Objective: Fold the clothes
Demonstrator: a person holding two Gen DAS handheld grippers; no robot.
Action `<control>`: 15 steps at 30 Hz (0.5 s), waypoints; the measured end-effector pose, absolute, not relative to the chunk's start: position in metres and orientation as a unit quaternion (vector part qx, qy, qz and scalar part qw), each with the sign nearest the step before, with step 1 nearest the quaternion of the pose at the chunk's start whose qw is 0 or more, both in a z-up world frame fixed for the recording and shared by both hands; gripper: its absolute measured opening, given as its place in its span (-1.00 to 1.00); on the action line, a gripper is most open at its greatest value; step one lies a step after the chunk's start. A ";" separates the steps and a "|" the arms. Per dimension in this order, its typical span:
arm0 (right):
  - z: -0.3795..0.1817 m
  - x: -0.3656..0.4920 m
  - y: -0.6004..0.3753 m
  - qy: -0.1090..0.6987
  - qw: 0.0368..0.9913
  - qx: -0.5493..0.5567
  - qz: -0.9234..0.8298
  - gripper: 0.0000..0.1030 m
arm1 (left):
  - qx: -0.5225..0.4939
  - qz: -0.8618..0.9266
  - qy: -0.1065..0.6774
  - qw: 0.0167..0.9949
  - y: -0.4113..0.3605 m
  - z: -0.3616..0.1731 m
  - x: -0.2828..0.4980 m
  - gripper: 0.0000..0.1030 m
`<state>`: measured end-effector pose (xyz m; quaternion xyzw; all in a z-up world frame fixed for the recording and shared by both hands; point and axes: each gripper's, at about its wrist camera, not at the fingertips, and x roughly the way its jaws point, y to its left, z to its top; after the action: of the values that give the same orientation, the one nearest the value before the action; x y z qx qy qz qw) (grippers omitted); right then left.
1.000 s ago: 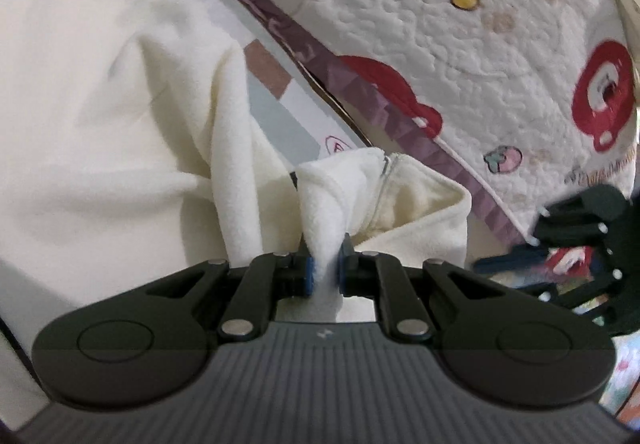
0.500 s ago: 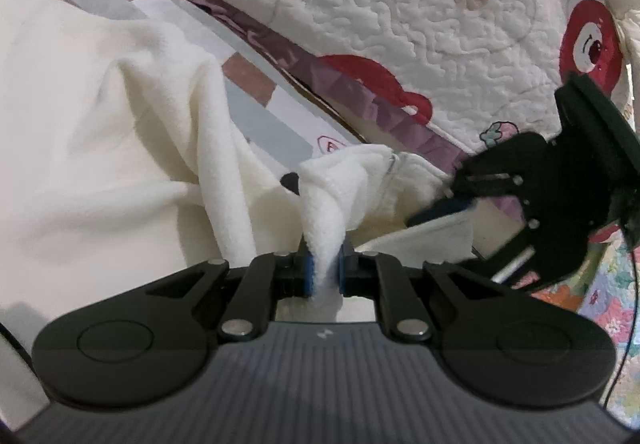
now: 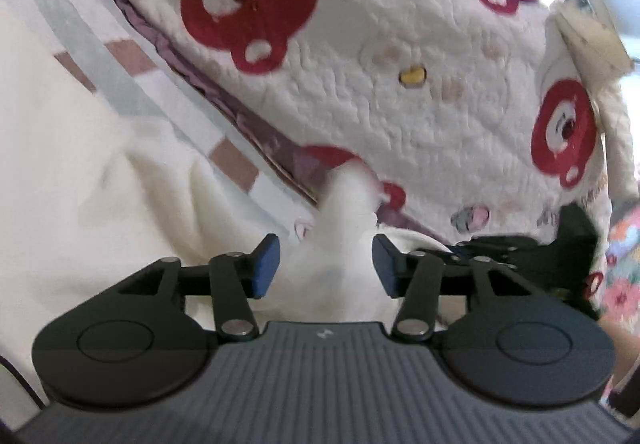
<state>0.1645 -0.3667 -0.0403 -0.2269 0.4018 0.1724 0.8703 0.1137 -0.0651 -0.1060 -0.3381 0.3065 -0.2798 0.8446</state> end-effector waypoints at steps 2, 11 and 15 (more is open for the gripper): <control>-0.053 0.185 -0.387 0.410 0.887 -0.176 0.122 -0.86 | -0.305 -0.269 0.330 0.852 -0.074 -0.114 0.115 0.03; -0.099 0.216 -0.420 0.426 0.897 -0.109 0.033 -0.77 | -0.138 -0.254 0.383 0.877 -0.121 -0.126 0.108 0.03; -0.096 0.213 -0.447 0.420 0.904 -0.065 -0.034 -0.40 | -0.130 -0.241 0.405 0.872 -0.120 -0.133 0.110 0.03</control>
<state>0.2134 -0.4475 -0.0961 -0.0654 0.4205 -0.0343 0.9043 0.1100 -0.1195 -0.1331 -0.1299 0.4052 -0.2412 0.8722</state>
